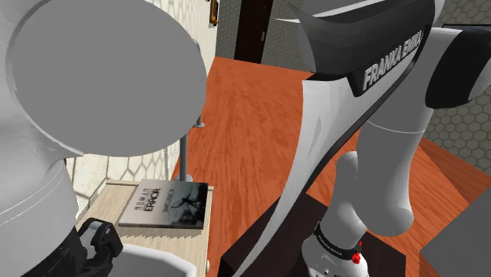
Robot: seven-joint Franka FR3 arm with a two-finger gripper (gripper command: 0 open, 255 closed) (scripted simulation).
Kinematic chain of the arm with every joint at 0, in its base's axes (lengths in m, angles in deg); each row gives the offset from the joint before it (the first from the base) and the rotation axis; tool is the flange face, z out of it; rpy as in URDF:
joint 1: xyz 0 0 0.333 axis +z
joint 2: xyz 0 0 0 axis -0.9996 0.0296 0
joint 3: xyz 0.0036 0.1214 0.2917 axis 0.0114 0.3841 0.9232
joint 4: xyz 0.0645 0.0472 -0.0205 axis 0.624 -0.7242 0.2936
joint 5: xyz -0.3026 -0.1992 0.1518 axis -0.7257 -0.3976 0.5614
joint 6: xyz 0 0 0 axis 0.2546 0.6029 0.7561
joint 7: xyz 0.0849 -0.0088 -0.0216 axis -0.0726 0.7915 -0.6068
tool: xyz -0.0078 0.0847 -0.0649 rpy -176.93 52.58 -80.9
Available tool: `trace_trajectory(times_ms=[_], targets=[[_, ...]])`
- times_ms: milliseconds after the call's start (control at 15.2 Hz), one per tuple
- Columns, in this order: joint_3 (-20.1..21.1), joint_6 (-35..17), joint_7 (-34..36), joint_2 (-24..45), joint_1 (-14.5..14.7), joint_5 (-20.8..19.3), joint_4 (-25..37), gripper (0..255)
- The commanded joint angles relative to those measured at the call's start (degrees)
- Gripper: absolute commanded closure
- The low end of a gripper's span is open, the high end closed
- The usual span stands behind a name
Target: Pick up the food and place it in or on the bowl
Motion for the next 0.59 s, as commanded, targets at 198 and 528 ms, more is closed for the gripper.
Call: trace_trajectory(times_ms=[198, 528], targets=[[0.2, 7.2, -0.2, -0.3, 0.1, 0.3, 7.0, 0], [0.2, 7.2, -0.2, -0.3, 0.1, 0.3, 7.0, 0]])
